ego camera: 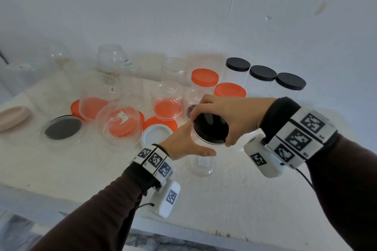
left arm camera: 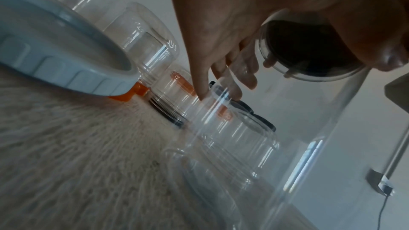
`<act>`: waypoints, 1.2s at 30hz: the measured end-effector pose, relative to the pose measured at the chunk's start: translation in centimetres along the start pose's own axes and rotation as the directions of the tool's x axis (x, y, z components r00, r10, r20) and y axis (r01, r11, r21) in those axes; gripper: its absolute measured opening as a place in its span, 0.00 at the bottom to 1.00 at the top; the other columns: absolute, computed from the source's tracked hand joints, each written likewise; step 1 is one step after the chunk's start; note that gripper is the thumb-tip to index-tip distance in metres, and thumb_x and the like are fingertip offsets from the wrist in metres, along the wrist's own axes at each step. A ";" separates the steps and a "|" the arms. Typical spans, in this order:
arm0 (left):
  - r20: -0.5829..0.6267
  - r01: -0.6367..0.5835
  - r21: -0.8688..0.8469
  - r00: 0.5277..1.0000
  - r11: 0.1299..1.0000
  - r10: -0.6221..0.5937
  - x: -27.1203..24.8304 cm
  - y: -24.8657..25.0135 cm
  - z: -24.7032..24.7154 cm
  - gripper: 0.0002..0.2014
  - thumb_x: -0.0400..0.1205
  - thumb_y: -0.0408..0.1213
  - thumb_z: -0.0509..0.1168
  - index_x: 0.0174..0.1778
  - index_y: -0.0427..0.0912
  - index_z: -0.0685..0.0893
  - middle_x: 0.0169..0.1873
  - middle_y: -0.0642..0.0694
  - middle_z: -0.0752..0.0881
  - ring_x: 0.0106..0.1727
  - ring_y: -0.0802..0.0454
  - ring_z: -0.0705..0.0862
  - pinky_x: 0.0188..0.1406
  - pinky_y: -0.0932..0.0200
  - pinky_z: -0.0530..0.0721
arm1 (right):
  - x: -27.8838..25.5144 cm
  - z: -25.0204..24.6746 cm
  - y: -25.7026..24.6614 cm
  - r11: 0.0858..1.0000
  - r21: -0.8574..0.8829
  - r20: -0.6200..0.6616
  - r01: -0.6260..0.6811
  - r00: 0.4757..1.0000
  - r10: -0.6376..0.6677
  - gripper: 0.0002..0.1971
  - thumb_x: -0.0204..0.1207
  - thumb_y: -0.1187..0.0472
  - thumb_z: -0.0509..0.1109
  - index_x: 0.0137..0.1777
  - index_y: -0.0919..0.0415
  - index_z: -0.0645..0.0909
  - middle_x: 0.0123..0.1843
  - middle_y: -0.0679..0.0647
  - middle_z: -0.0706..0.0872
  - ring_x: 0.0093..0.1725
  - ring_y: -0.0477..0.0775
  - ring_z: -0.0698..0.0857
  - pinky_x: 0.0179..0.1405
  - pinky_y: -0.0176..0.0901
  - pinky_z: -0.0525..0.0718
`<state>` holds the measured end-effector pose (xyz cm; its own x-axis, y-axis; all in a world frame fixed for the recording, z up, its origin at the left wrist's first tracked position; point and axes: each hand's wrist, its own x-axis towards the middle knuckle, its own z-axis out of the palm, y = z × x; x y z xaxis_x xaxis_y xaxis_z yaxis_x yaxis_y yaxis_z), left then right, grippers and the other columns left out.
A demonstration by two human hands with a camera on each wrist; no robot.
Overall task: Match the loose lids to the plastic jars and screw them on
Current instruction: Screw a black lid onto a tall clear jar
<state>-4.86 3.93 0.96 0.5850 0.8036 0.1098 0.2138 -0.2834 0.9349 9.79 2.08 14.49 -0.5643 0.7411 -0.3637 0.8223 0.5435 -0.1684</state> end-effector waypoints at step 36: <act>0.007 0.000 0.024 1.000 1.000 0.000 0.0 0.0 0.0 0.44 0.57 0.56 0.76 0.70 0.53 0.68 0.62 0.58 0.78 0.67 0.62 0.75 0.71 0.57 0.73 | -0.2 -0.5 0.3 0.998 0.011 0.038 0.058 0.998 -0.059 0.41 0.62 0.65 0.81 0.71 0.41 0.67 0.68 0.42 0.66 0.61 0.45 0.68 0.48 0.28 0.70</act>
<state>-4.86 3.96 1.02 0.5906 0.7998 0.1069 0.2326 -0.2956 0.9266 10.13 2.29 14.92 -0.6085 0.6924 -0.3877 0.7887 0.5815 -0.1994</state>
